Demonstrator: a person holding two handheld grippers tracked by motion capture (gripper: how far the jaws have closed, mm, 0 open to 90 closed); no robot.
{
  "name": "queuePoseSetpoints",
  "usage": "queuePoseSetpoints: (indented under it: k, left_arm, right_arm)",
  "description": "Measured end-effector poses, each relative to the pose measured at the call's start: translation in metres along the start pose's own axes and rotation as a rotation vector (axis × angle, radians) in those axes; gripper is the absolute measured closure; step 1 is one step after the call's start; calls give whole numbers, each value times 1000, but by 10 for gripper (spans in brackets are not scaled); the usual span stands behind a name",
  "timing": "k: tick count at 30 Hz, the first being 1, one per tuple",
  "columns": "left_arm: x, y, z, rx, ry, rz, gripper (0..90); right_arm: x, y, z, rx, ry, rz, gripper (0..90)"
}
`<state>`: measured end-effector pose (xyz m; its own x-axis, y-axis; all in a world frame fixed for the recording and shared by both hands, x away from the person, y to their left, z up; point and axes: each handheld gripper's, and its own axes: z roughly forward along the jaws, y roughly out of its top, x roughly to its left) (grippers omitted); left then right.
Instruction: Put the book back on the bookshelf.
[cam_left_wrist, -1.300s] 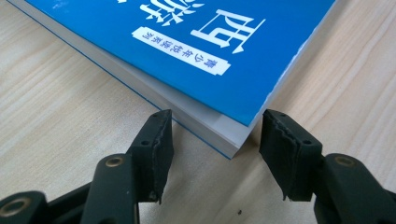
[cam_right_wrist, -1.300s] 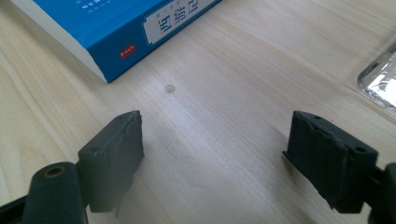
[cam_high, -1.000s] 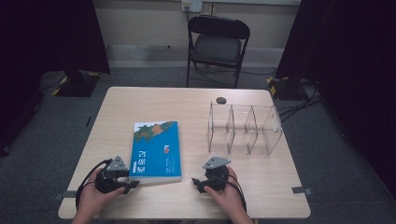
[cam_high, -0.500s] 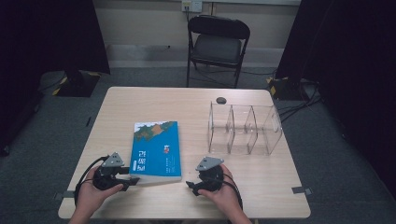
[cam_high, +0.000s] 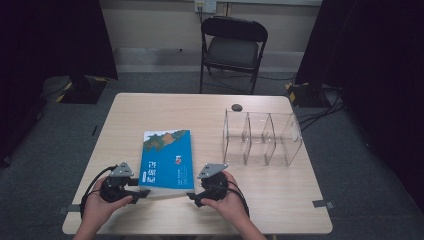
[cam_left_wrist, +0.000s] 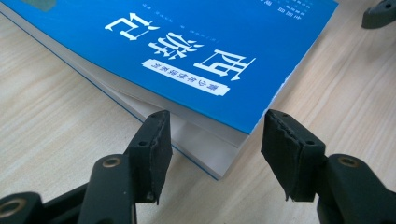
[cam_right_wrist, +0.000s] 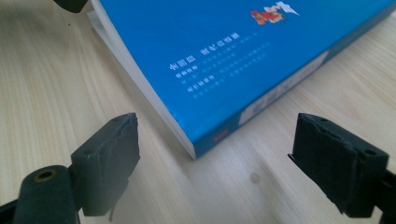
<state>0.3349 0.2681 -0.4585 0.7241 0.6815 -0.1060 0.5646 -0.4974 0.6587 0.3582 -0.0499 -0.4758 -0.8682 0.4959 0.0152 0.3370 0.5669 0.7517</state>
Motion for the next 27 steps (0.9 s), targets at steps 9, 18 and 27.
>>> queuePoseSetpoints:
  k: [9,18,27]
  left_arm:
    - [-1,5,-2,-2,4,13,428]
    - [-2,12,-5,-2,5,31,425]
    - [0,16,-6,-12,-12,25,423]
  right_arm:
    - [13,19,13,-34,50,-34,139]
    - [20,25,27,-16,63,-43,138]
    - [24,33,38,-24,53,-60,131]
